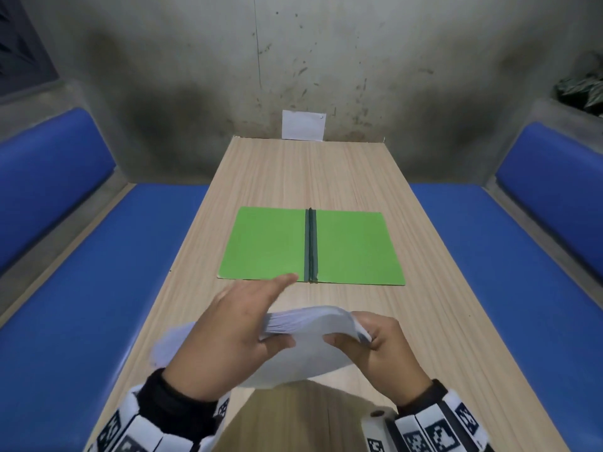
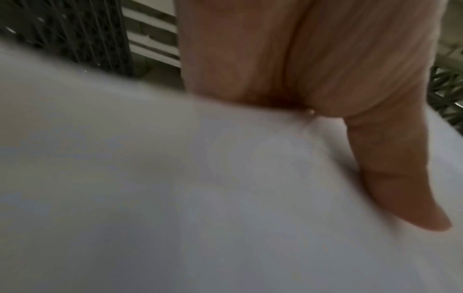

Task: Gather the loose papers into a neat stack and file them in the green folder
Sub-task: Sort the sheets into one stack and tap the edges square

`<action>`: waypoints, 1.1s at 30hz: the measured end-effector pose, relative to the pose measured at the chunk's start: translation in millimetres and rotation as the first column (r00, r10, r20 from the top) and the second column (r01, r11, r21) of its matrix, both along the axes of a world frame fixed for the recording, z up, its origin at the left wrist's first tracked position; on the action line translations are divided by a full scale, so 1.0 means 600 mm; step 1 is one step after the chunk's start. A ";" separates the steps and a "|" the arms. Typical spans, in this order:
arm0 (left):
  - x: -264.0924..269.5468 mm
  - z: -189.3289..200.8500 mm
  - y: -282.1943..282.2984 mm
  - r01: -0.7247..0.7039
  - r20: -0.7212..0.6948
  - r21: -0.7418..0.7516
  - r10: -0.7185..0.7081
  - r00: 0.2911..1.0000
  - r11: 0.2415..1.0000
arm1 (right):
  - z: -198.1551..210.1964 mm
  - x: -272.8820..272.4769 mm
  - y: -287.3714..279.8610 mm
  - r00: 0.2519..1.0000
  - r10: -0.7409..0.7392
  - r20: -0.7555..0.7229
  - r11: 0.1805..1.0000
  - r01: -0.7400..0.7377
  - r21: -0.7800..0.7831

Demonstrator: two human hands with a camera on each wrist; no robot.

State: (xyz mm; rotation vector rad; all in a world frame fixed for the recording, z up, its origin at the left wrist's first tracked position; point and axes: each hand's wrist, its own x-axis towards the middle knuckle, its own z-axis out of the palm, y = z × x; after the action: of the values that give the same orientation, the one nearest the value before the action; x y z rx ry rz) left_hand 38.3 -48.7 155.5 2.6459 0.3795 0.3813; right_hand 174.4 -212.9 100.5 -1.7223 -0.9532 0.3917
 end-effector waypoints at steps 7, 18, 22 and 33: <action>-0.004 -0.030 0.006 -0.128 0.013 -0.615 0.172 0.985 0.778 | 0.021 0.039 -0.026 0.979 -0.173 0.108 0.985 0.171 0.030; -0.037 -0.081 0.057 -0.109 0.022 -0.890 0.281 0.960 0.443 | -0.070 0.087 -0.073 0.768 -0.074 -0.636 0.997 0.057 -0.048; -0.017 -0.097 0.044 -0.136 0.059 -0.907 0.441 0.895 0.398 | -0.061 0.073 -0.059 0.761 -0.192 -0.620 0.974 0.223 -0.028; 0.009 -0.184 -0.033 -0.148 0.144 -0.893 0.582 0.800 0.424 | -0.085 -0.008 -0.014 0.799 -0.356 -0.485 0.886 0.454 0.098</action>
State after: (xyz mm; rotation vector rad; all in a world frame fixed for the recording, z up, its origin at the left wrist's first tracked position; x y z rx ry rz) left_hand 43.9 -68.7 45.3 1.3893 0.7843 0.7002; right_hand 169.8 -221.2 49.2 -1.4933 -0.2529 0.3695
